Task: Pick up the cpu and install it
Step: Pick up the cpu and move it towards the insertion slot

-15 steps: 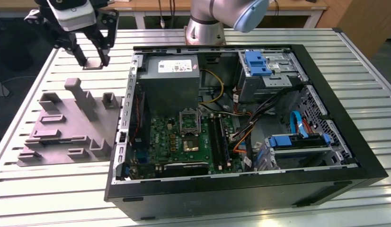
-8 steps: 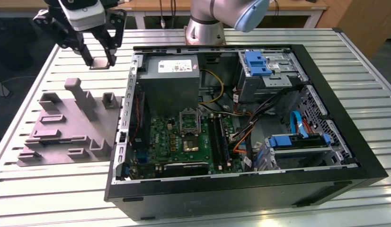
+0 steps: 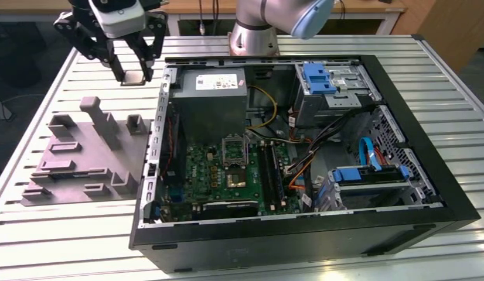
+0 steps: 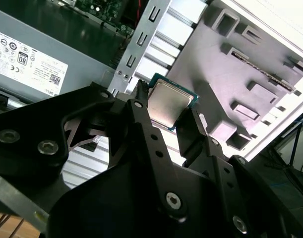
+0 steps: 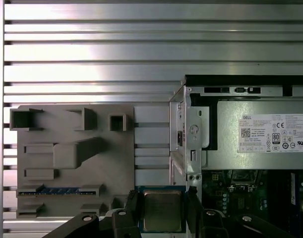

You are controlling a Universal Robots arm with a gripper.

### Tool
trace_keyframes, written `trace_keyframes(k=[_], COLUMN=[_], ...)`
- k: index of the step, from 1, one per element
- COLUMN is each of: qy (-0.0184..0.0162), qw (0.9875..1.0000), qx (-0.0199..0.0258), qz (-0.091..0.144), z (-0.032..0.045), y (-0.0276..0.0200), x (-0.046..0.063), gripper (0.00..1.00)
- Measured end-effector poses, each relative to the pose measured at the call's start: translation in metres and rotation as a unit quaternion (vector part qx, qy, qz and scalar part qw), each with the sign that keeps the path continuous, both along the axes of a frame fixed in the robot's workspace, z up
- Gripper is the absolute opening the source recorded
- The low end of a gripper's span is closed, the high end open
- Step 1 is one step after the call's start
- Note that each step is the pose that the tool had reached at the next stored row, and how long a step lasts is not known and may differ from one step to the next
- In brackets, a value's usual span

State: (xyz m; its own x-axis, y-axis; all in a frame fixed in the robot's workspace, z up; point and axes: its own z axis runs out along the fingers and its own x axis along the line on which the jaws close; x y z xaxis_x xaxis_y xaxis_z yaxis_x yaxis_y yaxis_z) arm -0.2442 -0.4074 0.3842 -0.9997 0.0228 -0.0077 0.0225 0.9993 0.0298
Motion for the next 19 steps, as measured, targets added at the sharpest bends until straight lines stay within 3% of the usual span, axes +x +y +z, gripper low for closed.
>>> trace_keyframes(k=[19], qy=[0.0000], qw=[1.0000], qx=[0.0000], qz=[0.000], z=[-0.0002], y=[0.0000], x=[0.032], gripper=[0.47])
